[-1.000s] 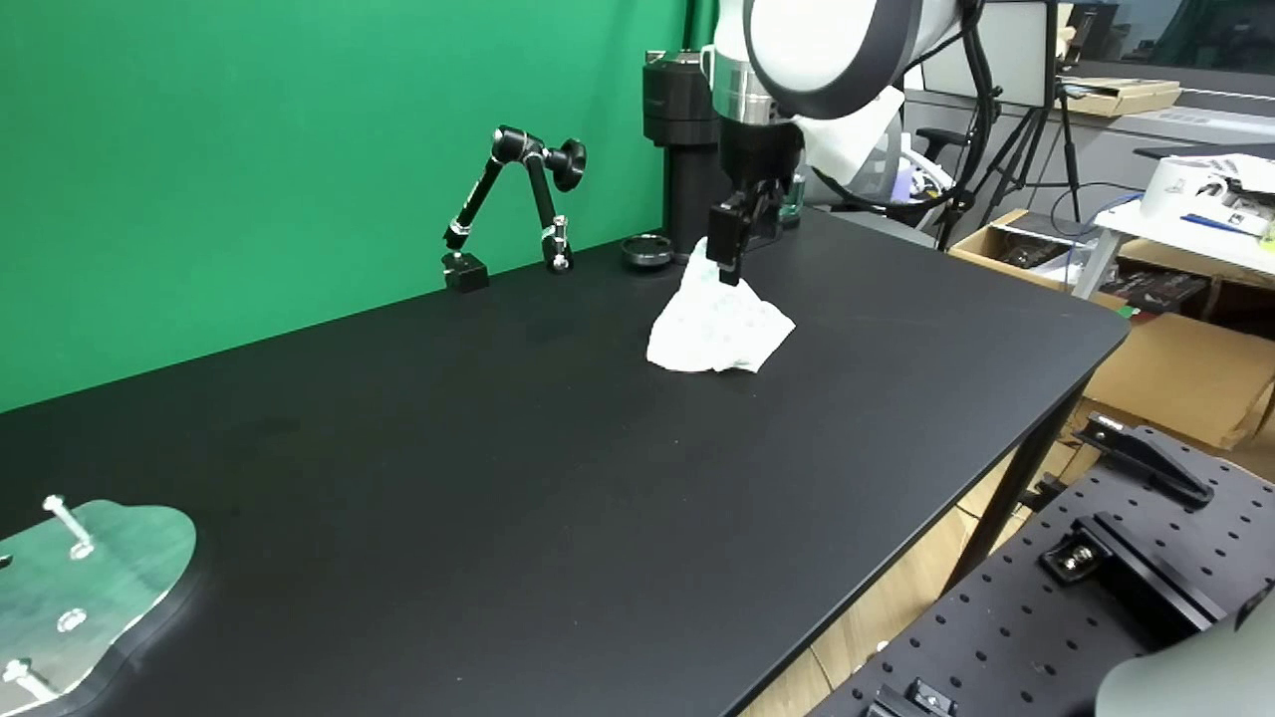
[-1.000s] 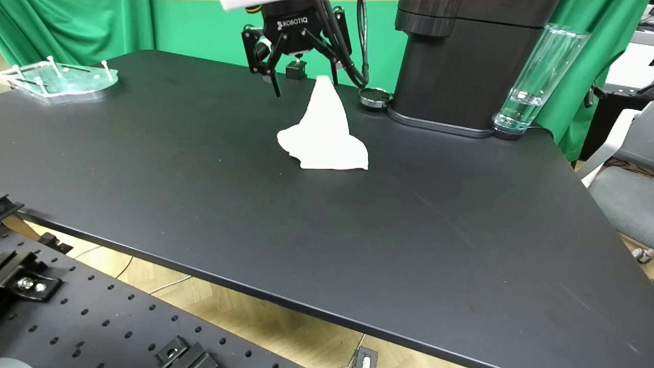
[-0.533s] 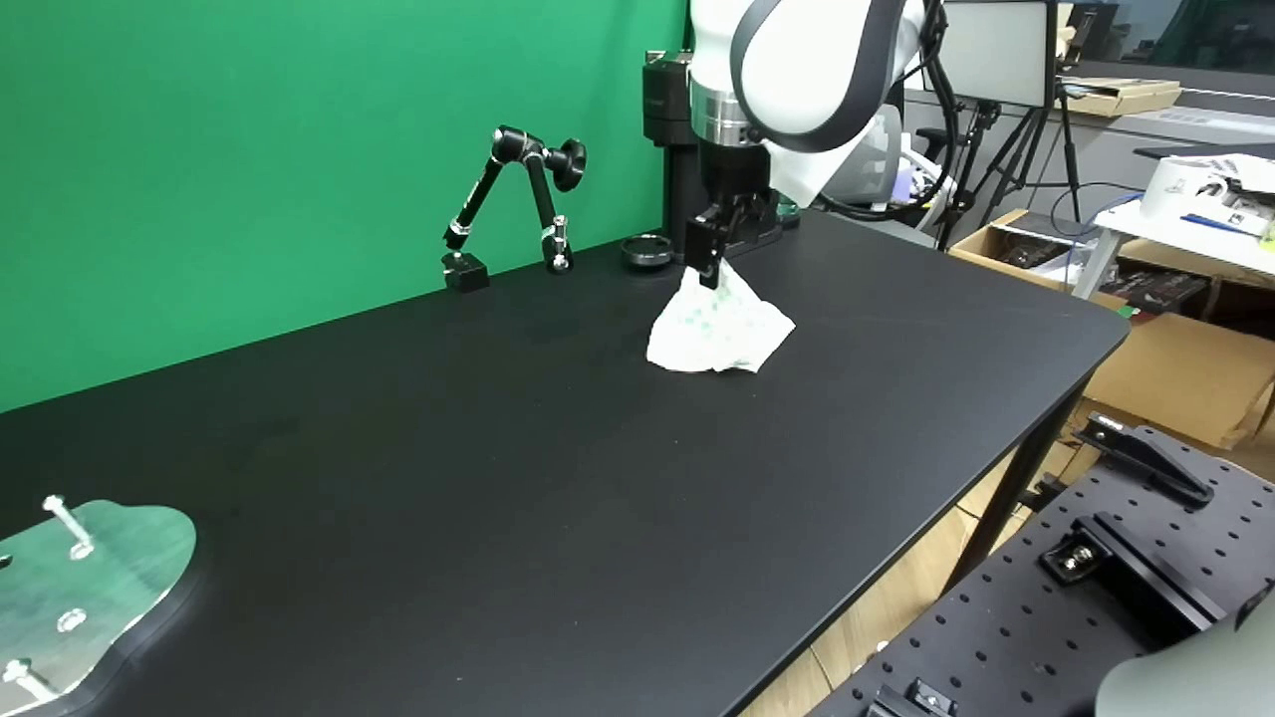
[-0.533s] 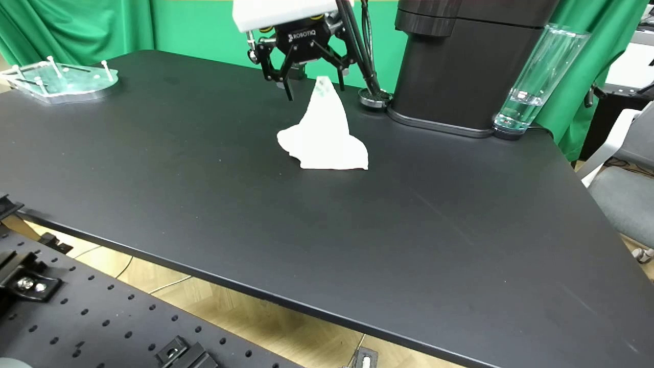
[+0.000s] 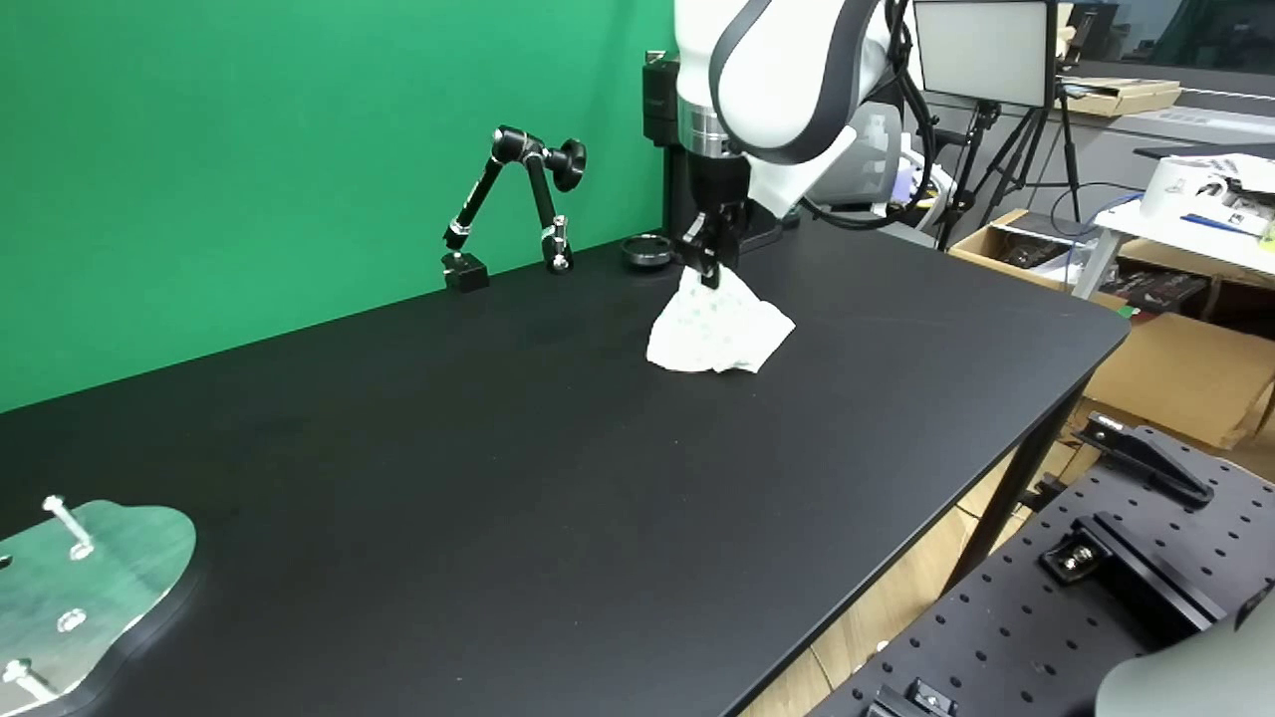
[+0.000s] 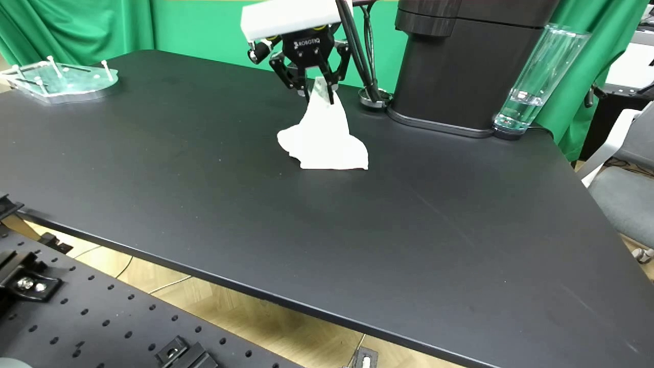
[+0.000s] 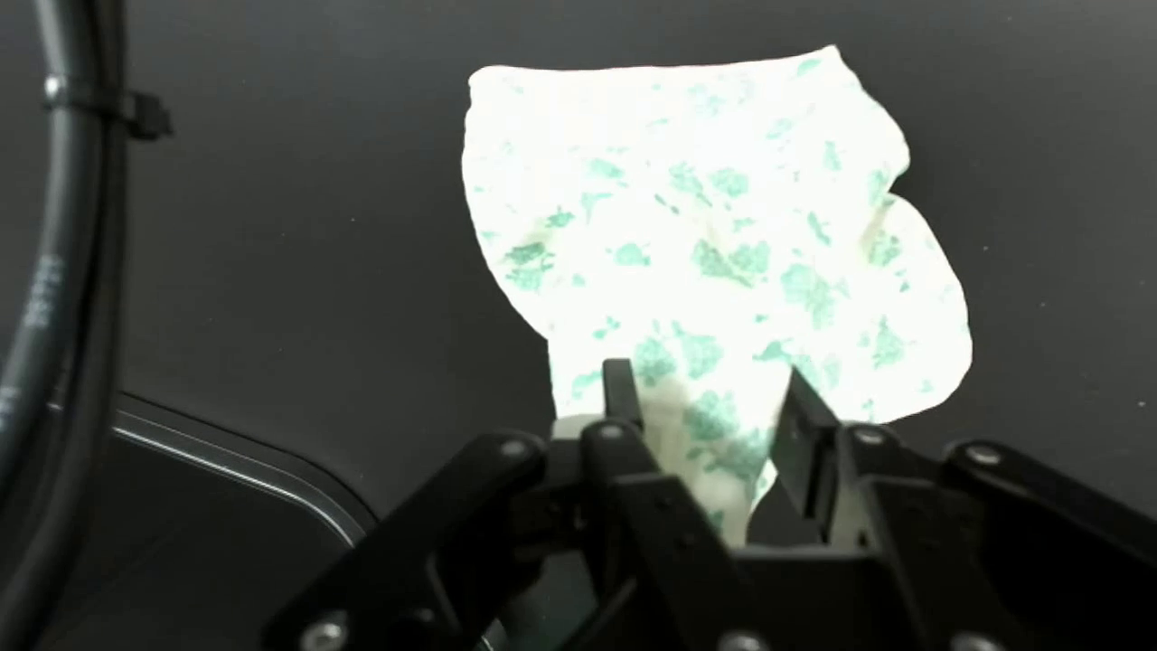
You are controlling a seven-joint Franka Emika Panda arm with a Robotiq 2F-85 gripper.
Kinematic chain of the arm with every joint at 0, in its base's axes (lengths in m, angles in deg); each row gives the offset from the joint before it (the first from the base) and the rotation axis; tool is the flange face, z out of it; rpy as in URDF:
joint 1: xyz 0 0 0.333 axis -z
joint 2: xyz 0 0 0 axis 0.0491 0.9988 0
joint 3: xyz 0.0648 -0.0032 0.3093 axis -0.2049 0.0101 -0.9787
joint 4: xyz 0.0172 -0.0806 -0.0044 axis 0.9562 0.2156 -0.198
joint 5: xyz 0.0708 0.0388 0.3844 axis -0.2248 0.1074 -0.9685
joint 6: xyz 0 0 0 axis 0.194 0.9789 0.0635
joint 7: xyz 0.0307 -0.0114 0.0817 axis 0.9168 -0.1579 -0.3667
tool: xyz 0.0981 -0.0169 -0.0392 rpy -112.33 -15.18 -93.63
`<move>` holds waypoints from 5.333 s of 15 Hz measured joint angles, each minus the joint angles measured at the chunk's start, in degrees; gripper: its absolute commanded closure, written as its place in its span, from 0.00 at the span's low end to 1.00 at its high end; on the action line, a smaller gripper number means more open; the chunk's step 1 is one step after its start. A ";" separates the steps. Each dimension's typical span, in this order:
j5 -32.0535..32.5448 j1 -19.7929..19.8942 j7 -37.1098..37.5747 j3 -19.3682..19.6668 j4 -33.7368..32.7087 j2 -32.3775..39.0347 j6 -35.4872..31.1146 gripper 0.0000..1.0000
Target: Hang the white cloth on the black stand
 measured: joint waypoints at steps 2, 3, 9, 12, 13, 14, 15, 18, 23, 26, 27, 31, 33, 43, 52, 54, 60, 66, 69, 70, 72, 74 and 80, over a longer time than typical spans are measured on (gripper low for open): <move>-1.30 -0.37 -0.05 0.02 -0.78 -0.06 0.93 0.99; -2.43 -0.94 -0.12 0.16 -1.33 -0.14 1.60 1.00; -10.26 -5.51 -0.35 -2.00 -6.32 -2.70 9.35 1.00; -14.41 -7.82 -0.34 -5.13 -9.81 -4.95 13.53 1.00; -15.55 -8.52 -0.34 -6.14 -11.08 -5.69 14.89 1.00; -16.57 -9.16 -0.32 -7.11 -12.39 -6.35 16.20 1.00; -17.41 -9.71 -0.32 -7.98 -13.65 -6.97 17.36 1.00; -18.78 -10.85 -0.30 -10.01 -17.05 -8.22 20.08 1.00; -19.68 -11.63 -0.29 -11.95 -21.49 -8.72 23.53 1.00; -19.70 -11.75 -0.29 -12.56 -22.71 -8.72 24.64 1.00; -19.71 -11.78 -0.29 -12.74 -23.01 -8.72 24.86 1.00; -19.73 -12.04 -0.20 -13.46 -24.79 -8.71 26.25 1.00; -19.73 -12.22 -0.18 -13.67 -25.91 -8.71 27.67 1.00; -19.75 -11.99 -0.23 -12.97 -27.08 -7.73 33.35 1.00; -19.75 -10.28 -0.37 -10.40 -26.39 -6.22 35.26 1.00; -19.75 -9.65 -0.43 -9.87 -25.88 -6.27 36.03 1.00; -19.75 -7.83 -0.56 -8.19 -22.69 -6.31 37.95 1.00; -19.75 -5.84 -0.56 -6.30 -19.22 -5.93 38.96 1.00; -19.81 -5.35 -0.56 -5.76 -18.33 -5.41 39.07 1.00; -19.89 -5.25 -0.56 -5.72 -18.13 -5.30 39.06 1.00; -20.74 -5.23 -0.56 -5.72 -17.87 -5.19 39.03 1.00; -21.83 -5.24 -0.53 -5.82 -17.64 -5.19 38.90 1.00; -26.47 -5.46 -0.21 -6.58 -17.49 -4.48 36.58 1.00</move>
